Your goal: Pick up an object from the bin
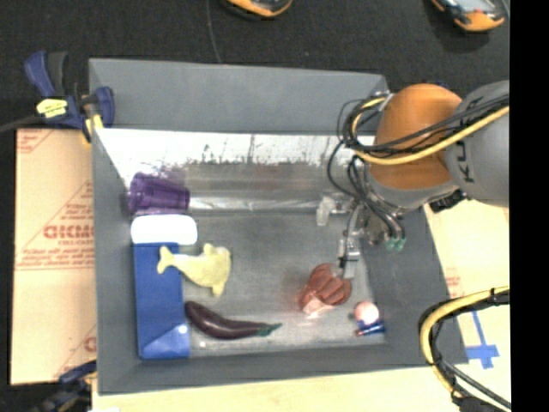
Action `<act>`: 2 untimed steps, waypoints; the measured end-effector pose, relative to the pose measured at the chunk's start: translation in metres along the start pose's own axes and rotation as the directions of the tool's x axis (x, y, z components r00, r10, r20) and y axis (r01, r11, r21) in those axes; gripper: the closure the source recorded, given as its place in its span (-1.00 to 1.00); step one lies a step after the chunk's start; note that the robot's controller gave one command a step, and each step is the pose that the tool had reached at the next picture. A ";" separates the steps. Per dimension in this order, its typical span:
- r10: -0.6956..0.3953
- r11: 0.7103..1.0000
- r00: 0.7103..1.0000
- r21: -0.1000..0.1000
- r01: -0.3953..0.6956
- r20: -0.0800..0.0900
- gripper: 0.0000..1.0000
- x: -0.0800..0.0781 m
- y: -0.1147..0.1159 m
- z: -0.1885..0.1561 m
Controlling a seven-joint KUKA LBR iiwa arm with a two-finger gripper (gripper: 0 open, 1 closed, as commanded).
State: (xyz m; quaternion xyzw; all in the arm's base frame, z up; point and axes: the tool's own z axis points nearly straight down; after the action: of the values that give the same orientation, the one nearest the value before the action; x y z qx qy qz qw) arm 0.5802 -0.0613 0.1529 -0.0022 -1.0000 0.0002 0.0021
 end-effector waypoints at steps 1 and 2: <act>-0.002 1.000 1.000 0.001 0.002 0.008 -1.00 -0.002 0.000 -0.005; -0.193 0.981 0.981 0.006 0.193 0.018 -1.00 0.007 0.000 0.039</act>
Offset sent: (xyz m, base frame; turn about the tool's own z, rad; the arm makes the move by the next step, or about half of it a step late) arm -0.0214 0.0005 -0.0829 -0.3406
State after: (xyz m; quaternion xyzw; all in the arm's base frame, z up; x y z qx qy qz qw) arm 0.5727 -0.0616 0.1138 0.0946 -0.9955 0.0021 -0.0072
